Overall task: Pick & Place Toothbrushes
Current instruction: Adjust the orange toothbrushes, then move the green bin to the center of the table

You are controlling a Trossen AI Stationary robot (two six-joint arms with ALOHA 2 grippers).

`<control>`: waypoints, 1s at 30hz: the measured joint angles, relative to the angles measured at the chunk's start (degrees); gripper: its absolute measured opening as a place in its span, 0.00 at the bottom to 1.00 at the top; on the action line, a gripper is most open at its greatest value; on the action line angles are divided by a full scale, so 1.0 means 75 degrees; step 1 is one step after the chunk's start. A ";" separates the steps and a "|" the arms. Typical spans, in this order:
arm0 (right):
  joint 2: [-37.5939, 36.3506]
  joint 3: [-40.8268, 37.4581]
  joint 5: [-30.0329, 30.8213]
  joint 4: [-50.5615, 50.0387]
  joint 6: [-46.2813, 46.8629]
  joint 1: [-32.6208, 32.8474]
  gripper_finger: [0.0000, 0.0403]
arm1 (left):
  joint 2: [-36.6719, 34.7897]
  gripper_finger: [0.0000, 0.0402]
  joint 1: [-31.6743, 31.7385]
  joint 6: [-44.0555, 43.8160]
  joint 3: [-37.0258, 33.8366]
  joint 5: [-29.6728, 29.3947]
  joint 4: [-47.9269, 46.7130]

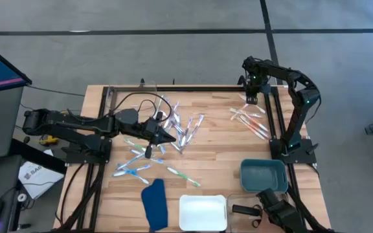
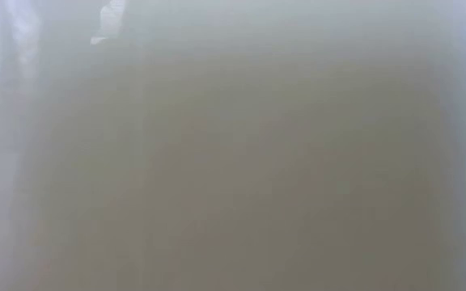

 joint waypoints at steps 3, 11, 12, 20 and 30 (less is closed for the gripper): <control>0.0000 0.0000 0.0022 0.0000 0.0000 -0.0002 0.00 | 0.0000 0.00 0.0000 0.0000 0.0000 -0.0001 -0.0002; 0.0403 0.0138 -0.0150 -0.0489 -0.0046 -0.0001 0.00 | 0.0000 0.00 -0.0002 0.0000 0.0000 -0.0001 0.0016; 0.0569 0.0206 -0.0191 -0.0729 -0.0109 0.0001 0.00 | 0.0000 0.00 0.0000 0.0000 0.0000 -0.0002 0.0031; 0.1441 0.1159 -0.0390 -0.1888 -0.0800 0.0051 0.00 | 0.0000 0.00 0.0000 0.0044 0.0000 -0.0003 0.0050; 0.1515 0.1729 -0.0383 -0.1921 -0.0828 0.0051 0.00 | 0.0000 0.00 0.0000 0.0053 0.0000 -0.0003 -0.0064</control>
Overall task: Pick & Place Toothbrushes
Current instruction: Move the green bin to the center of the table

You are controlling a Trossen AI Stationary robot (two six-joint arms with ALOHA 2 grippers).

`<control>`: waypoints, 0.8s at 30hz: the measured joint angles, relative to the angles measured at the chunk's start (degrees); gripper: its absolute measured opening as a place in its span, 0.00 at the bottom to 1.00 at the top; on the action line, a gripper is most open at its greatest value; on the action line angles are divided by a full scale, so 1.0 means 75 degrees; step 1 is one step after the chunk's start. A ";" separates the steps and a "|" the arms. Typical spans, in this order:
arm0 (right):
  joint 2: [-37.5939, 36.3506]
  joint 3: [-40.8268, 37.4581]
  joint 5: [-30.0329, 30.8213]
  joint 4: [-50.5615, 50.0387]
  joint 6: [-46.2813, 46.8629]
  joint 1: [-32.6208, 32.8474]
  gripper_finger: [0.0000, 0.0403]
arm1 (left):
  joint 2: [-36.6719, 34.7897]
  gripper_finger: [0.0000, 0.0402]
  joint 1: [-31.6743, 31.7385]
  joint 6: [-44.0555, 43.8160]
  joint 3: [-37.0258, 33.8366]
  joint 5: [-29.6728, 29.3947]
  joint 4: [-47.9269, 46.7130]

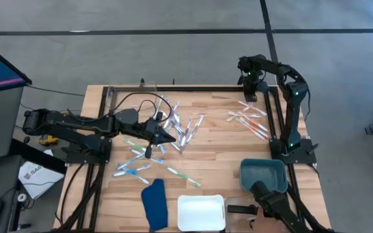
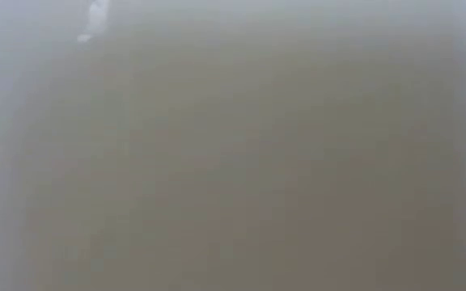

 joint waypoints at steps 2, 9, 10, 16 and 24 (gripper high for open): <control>0.0000 0.0023 0.0000 -0.0014 0.0000 0.0004 0.00 | 0.0000 0.00 0.0000 0.0000 0.0000 0.0001 0.0000; -0.0203 0.0028 -0.0003 -0.0099 -0.0022 0.0020 0.00 | 0.0000 0.00 0.0000 0.0000 0.0000 0.0000 -0.0008; -0.0306 0.0028 -0.0003 -0.0099 -0.0039 0.0020 0.00 | 0.0000 0.00 0.0000 0.0000 0.0000 0.0000 -0.0006; -0.1289 0.0028 -0.0003 -0.0095 -0.0062 0.0020 0.00 | 0.0000 0.00 0.0000 0.0000 0.0000 0.0000 -0.0009; -0.3009 0.0028 0.0031 -0.0021 -0.0961 0.0460 0.00 | 0.0000 0.00 0.0000 0.0000 0.0000 0.0000 -0.0006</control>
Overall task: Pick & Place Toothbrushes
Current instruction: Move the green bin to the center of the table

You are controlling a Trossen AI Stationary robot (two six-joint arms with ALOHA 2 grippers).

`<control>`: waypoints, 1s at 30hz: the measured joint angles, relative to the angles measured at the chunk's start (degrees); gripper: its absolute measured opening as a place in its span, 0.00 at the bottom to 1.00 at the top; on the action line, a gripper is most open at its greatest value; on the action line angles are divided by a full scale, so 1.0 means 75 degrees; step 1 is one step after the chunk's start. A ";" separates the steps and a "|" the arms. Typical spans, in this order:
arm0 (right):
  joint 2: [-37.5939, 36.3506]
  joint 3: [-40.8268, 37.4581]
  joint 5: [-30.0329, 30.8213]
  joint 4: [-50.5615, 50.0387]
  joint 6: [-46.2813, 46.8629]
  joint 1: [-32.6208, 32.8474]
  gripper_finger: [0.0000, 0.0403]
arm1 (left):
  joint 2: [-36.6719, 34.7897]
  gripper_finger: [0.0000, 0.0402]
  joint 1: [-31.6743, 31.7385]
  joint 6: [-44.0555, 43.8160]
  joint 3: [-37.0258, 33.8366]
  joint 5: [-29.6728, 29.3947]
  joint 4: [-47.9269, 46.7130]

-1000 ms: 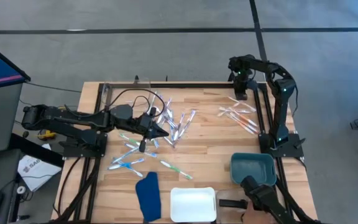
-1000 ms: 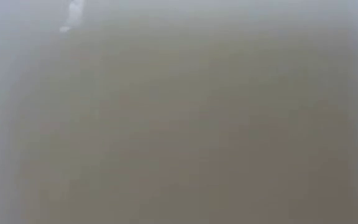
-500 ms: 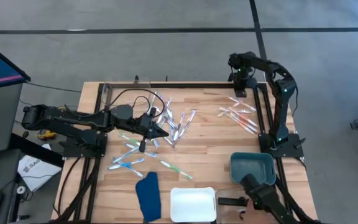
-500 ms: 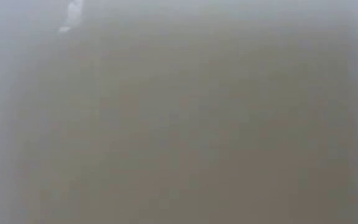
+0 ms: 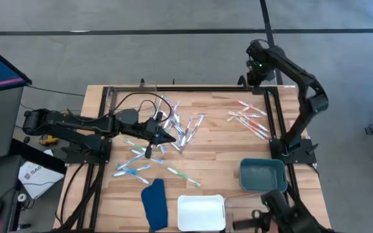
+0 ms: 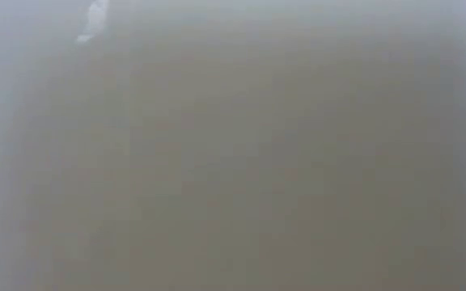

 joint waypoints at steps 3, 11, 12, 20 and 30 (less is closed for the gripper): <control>-0.0579 0.0000 0.0275 0.0122 -0.0534 0.0414 0.00 | 0.0000 0.00 0.0000 0.0000 0.0000 0.0000 0.0000; -0.1715 0.0000 0.1028 0.0411 -0.2211 0.1947 0.00 | 0.0000 0.00 0.0000 -0.0026 0.0000 0.0000 0.0003; -0.1815 0.0000 0.1027 0.0476 -0.2635 0.2168 0.00 | 0.0000 0.00 0.0000 -0.0026 0.0000 0.0000 0.0003; -0.2143 0.0000 0.1027 0.0662 -0.5046 0.3677 0.00 | 0.0000 0.00 0.0000 -0.0025 0.0000 0.0000 0.0006; -0.2015 -0.0006 0.1070 0.1059 -0.5933 0.4688 0.00 | 0.0000 0.00 0.0000 -0.0015 0.0000 0.0000 0.0009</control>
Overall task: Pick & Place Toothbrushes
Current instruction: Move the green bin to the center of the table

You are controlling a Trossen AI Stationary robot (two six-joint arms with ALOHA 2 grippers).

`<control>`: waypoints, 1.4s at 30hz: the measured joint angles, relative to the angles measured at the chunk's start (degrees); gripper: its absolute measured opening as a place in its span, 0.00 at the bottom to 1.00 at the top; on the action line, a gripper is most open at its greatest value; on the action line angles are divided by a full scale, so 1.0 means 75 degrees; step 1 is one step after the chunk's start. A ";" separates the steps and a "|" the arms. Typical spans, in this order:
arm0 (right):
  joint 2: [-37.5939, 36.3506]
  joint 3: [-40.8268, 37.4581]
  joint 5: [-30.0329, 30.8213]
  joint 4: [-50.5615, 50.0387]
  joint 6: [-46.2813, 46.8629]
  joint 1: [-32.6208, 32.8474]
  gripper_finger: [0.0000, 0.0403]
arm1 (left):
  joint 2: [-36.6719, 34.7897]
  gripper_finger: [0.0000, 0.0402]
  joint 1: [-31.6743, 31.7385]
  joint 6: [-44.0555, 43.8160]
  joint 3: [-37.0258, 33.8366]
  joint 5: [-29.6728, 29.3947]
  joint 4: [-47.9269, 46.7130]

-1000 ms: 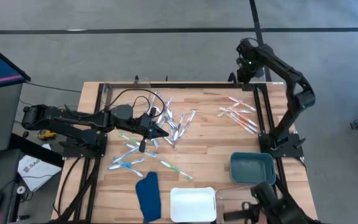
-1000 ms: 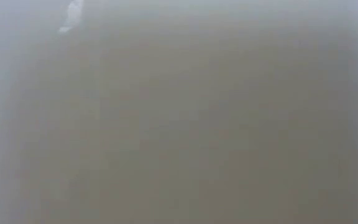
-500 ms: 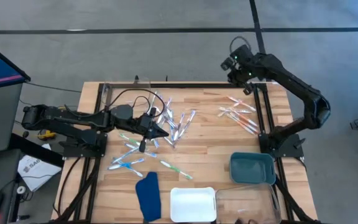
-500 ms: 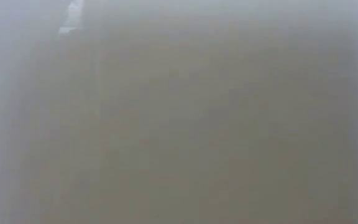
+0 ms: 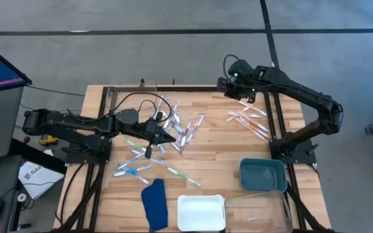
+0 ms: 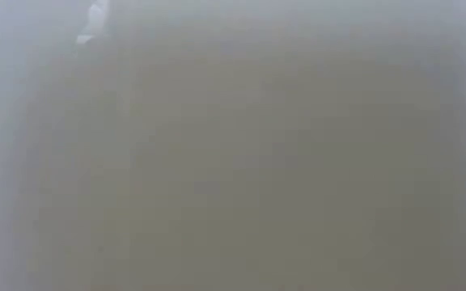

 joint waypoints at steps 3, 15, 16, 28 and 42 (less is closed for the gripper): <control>0.0003 -0.0003 0.0093 0.0341 -0.1779 0.0165 0.00 | 0.0000 0.00 0.0000 -0.0019 0.0000 0.0000 -0.0012; 0.0003 0.0000 0.0100 0.1622 -0.5794 0.0232 0.00 | 0.0000 0.00 0.0000 0.0140 0.0000 0.0000 -0.0067; 0.0003 0.0000 0.0103 0.1825 -0.5828 0.0224 0.00 | 0.0000 0.00 0.0000 0.0150 0.0000 0.0000 -0.0064; 0.0006 0.0003 -0.0509 0.0553 -0.7084 0.0748 0.00 | 0.0000 0.00 -0.0001 0.0156 0.0000 0.0000 -0.0478; -0.0003 0.0003 -0.0194 -0.2737 -0.4496 0.3296 0.00 | 0.0000 0.00 -0.0010 -0.0306 0.0000 0.0000 -0.0664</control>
